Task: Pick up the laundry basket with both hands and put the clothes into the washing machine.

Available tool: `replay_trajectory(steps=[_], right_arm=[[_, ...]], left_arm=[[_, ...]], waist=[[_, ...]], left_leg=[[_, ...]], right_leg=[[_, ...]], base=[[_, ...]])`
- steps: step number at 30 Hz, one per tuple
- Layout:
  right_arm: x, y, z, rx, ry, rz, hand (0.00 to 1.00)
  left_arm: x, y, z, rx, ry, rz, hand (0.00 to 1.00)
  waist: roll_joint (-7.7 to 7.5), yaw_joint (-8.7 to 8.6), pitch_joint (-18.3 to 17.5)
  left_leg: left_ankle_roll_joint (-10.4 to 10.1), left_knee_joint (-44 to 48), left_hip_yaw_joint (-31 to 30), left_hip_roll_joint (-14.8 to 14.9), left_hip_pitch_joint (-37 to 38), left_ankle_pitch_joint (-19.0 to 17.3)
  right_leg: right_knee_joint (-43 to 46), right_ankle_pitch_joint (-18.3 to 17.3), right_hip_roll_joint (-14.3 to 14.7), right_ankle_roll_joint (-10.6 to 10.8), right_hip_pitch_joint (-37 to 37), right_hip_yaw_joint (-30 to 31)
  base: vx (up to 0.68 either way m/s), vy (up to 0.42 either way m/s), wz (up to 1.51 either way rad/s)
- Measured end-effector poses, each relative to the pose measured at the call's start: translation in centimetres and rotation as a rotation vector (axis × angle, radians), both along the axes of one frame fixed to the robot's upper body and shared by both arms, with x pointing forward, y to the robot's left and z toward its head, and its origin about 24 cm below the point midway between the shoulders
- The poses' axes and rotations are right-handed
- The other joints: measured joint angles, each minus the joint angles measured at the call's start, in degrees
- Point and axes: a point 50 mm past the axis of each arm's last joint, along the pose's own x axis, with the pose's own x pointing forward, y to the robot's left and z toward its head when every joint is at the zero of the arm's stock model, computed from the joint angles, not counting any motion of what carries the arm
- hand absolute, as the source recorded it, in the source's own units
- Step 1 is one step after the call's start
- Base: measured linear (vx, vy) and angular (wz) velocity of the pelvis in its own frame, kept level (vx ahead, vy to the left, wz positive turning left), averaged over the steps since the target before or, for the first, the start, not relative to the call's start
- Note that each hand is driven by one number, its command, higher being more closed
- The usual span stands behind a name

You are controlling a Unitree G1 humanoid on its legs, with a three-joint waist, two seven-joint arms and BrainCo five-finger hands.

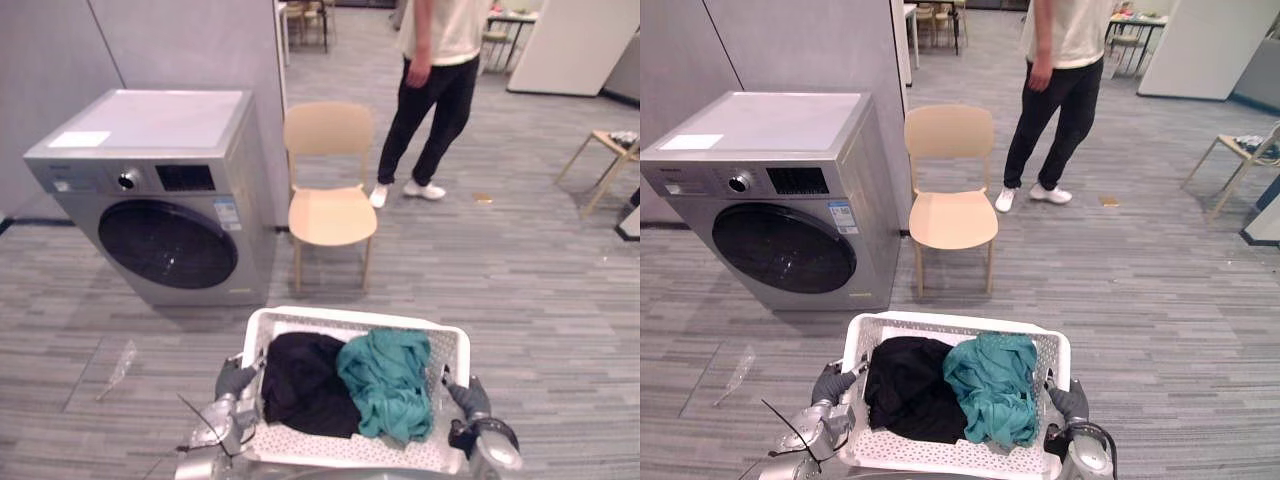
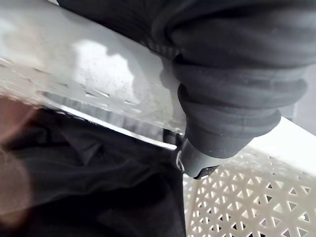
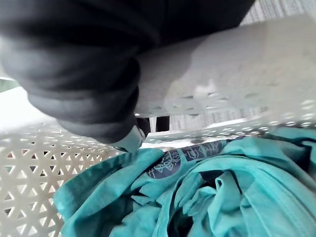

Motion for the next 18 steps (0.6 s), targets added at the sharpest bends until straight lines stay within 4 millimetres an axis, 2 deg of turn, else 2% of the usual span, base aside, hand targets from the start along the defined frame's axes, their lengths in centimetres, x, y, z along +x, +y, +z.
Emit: replay_trajectory(steps=[2, 3, 4, 5, 6, 7, 8, 9, 10, 11, 12, 13, 14, 15, 16, 17, 18], right_arm=[[0.0, -0.6, -0.1, 0.008, 0.000, -0.009, 1.00], [0.3, -0.7, -0.1, 0.015, -0.003, -0.011, 1.00], [0.6, -0.8, 0.1, 0.022, -0.018, -0.009, 1.00], [0.8, -0.8, 0.3, 0.027, -0.028, -0.010, 1.00], [1.3, -0.9, 0.5, 0.026, -0.042, -0.008, 1.00], [2.1, -1.2, 0.9, 0.022, -0.061, -0.004, 1.00], [2.3, -1.4, 1.1, 0.020, -0.068, -0.003, 1.00], [2.8, -1.6, 1.1, 0.016, -0.070, -0.003, 1.00], [3.0, -1.8, 1.1, 0.018, -0.072, -0.005, 1.00], [3.5, -1.9, 1.1, 0.019, -0.072, 0.000, 1.00], [3.6, -2.1, 1.0, 0.015, -0.067, 0.010, 1.00], [3.6, -2.3, 1.0, 0.011, -0.062, 0.013, 1.00], [3.8, -2.0, 0.5, 0.014, -0.036, 0.029, 1.00], [3.8, -1.8, 0.4, 0.020, -0.032, 0.029, 1.00], [3.7, -1.2, -0.1, 0.038, -0.020, 0.031, 1.00], [4.0, -0.5, -0.3, 0.047, -0.017, 0.053, 1.00], [4.3, -0.4, -0.5, 0.048, -0.007, 0.052, 1.00]], left_arm=[[0.2, -0.5, 0.0, -0.016, -0.007, -0.002, 1.00], [0.3, -0.6, 0.1, -0.020, -0.011, -0.003, 1.00], [0.8, -0.7, 0.4, -0.018, -0.031, -0.007, 1.00], [1.0, -0.6, 0.5, -0.018, -0.038, -0.009, 1.00], [1.2, -0.7, 0.7, -0.019, -0.050, -0.011, 1.00], [1.6, -1.0, 0.9, -0.026, -0.068, -0.012, 1.00], [1.7, -1.0, 1.0, -0.026, -0.073, -0.011, 1.00], [2.0, -1.3, 1.2, -0.029, -0.089, -0.021, 1.00], [2.2, -1.5, 1.2, -0.030, -0.093, -0.025, 1.00], [2.2, -1.5, 1.3, -0.029, -0.095, -0.024, 1.00], [2.1, -1.7, 1.2, -0.036, -0.090, -0.019, 1.00], [2.0, -1.8, 1.0, -0.042, -0.084, -0.017, 1.00], [1.5, -1.7, 0.8, -0.037, -0.065, 0.002, 1.00], [1.5, -1.5, 0.8, -0.031, -0.064, 0.003, 1.00], [1.4, -0.9, 0.8, -0.013, -0.060, 0.007, 1.00], [1.0, -0.3, 0.5, -0.009, -0.046, 0.034, 1.00], [1.2, -0.2, 0.3, -0.008, -0.034, 0.032, 1.00]], waist=[[0.59, 0.16, 0.17], [0.86, 0.53, 0.40], [1.14, 1.43, 1.33], [0.96, 1.61, 1.75], [1.27, 1.78, 1.94], [1.55, 1.77, 2.03], [1.47, 1.82, 2.06], [0.97, 2.42, 2.13], [0.90, 2.86, 2.17], [1.47, 3.07, 2.22], [3.17, 3.66, 2.21], [4.11, 3.92, 2.12], [4.48, 4.95, 1.07], [3.74, 5.35, 0.67], [1.32, 5.93, -1.17], [-0.71, 5.80, -1.78], [-1.15, 4.98, -1.60]], left_leg=[[-0.14, -1.88, -1.56, -0.02, -0.14, 0.28], [-0.33, -0.68, -2.70, 0.13, -1.41, 3.05], [0.15, 4.22, -2.71, 1.43, -5.00, 12.40], [0.37, 7.01, -2.68, 2.15, -7.28, 16.85], [-0.25, 11.86, -2.68, 2.10, -10.27, 12.99], [1.79, 15.35, -1.09, 0.62, -13.76, 2.57], [2.31, 14.31, -0.32, -0.98, -15.17, -2.24], [2.97, 5.43, 0.58, -4.46, -16.60, -7.04], [2.77, -1.26, 0.95, -5.89, -16.73, -7.77], [1.84, -18.48, 2.36, -7.59, -16.06, -7.12], [-0.29, -33.91, 3.63, -7.86, -14.61, -5.33], [-0.53, -37.84, 3.79, -7.73, -14.27, -5.19], [1.09, -38.88, 3.56, -9.41, -14.53, -4.26], [2.92, -38.36, 2.55, -10.06, -14.34, -3.07], [5.16, -37.94, 3.09, -12.51, -13.45, -1.58], [7.55, -36.72, 4.31, -14.61, -11.70, -1.96], [9.76, -33.91, 4.49, -15.70, -9.91, -5.27]], right_leg=[[-0.36, -0.34, 0.65, -0.54, -0.65, -1.19], [1.43, -1.47, 1.35, -2.23, -1.66, -1.30], [2.89, -3.27, 2.35, -4.20, -1.17, -0.97], [2.89, -3.72, 2.80, -4.74, -0.42, -0.83], [3.05, -4.45, 3.21, -5.17, 0.27, -0.48], [3.22, -5.46, 3.14, -5.79, 1.04, 0.26], [3.04, -5.91, 2.90, -6.35, 1.42, 0.62], [2.47, -6.50, 2.12, -6.25, 2.02, 1.39], [2.11, -6.80, 2.08, -6.38, 2.29, 1.82], [0.36, -7.18, 2.69, -5.99, 3.64, 1.96], [-1.65, -7.34, 4.43, -5.07, 5.98, 2.21], [-2.14, -8.00, 5.51, -4.68, 6.88, 2.45], [-0.25, -12.25, 6.29, -3.65, 8.70, 3.91], [0.77, -13.30, 5.60, -3.88, 8.52, 4.43], [4.45, -16.82, 2.98, -1.63, 7.84, 6.06], [16.52, -19.19, 1.43, 3.58, 4.67, 7.22], [32.26, -15.45, 0.58, 10.63, -0.70, 6.98]], base=[[0.10, -0.209, 0.20], [0.15, -0.268, 0.09], [0.12, -0.228, -0.01], [0.14, -0.228, -0.09], [0.13, -0.158, -0.20], [0.17, -0.188, -0.24], [0.20, -0.139, -0.29], [0.18, -0.074, -0.25], [0.32, -0.060, -0.31], [0.31, -0.031, -0.28], [0.35, -0.022, -0.26], [0.56, 0.068, -0.49], [0.48, 0.072, -0.48], [0.63, 0.124, -0.71], [0.54, 0.058, -0.63], [0.81, 0.089, -0.54], [0.82, 0.078, -0.16]])
